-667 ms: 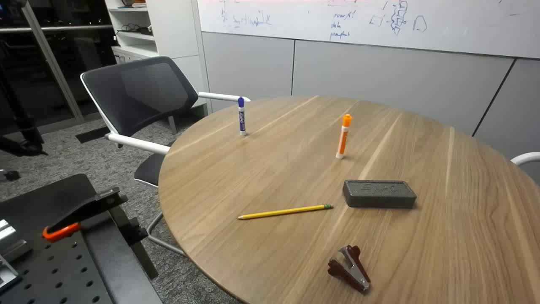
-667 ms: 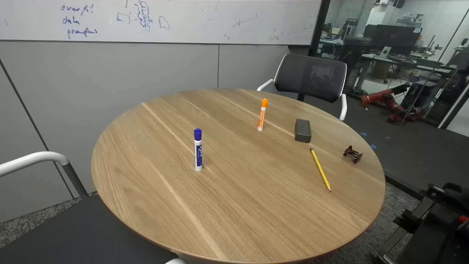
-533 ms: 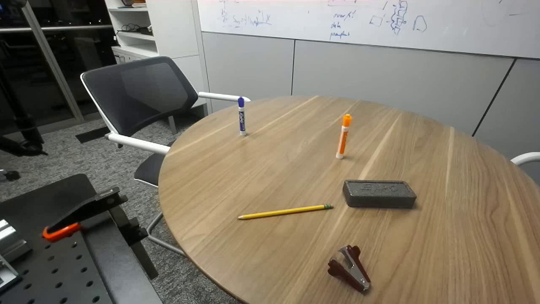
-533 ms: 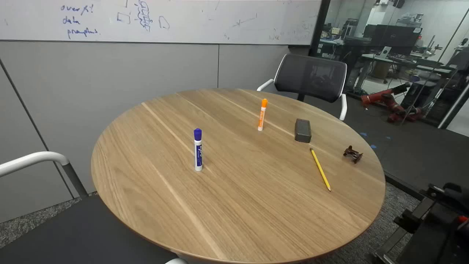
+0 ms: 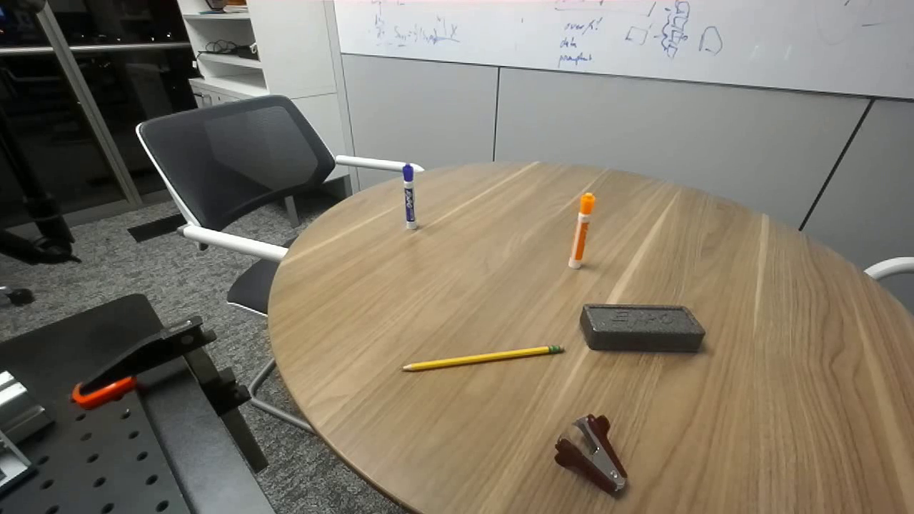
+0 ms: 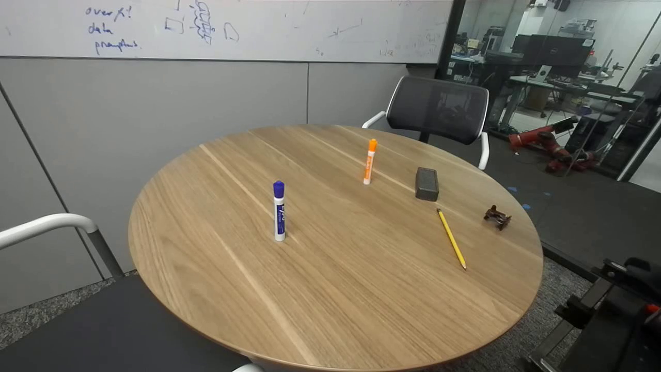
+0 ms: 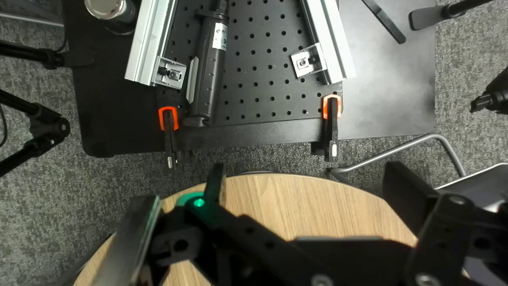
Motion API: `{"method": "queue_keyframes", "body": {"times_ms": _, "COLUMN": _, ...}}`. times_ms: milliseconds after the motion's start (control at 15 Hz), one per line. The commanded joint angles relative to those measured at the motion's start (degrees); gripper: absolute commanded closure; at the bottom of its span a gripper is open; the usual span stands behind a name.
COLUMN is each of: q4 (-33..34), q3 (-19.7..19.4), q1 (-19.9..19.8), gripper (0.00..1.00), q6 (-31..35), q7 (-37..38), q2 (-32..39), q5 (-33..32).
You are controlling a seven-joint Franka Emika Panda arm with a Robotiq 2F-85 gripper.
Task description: Move the pencil to the left
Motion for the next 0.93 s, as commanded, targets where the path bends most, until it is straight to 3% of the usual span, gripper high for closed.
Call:
{"method": "queue_keyframes", "body": {"times_ms": 0, "q4": 0.1, "q3": -0.1, "q1": 0.1, "gripper": 0.00, "q6": -0.1, "q7": 0.0, "q2": 0.0, "q5": -0.1}}
{"method": "queue_keyframes", "body": {"times_ms": 133, "q4": 0.3, "q3": 0.5, "q1": -0.1, "gripper": 0.00, "q6": 1.1, "q7": 1.5, "q2": 1.4, "q5": 0.1}}
{"method": "queue_keyframes", "body": {"times_ms": 333, "q4": -0.1, "q3": -1.2, "q1": -1.0, "gripper": 0.00, "q6": 8.6, "q7": 2.9, "q2": 5.2, "q5": 2.4}}
{"method": "queue_keyframes", "body": {"times_ms": 867, "q4": 5.5, "q3": -6.7, "q1": -1.8, "gripper": 0.00, "q6": 36.1, "q7": 2.9, "q2": 29.7, "q5": 19.8}}
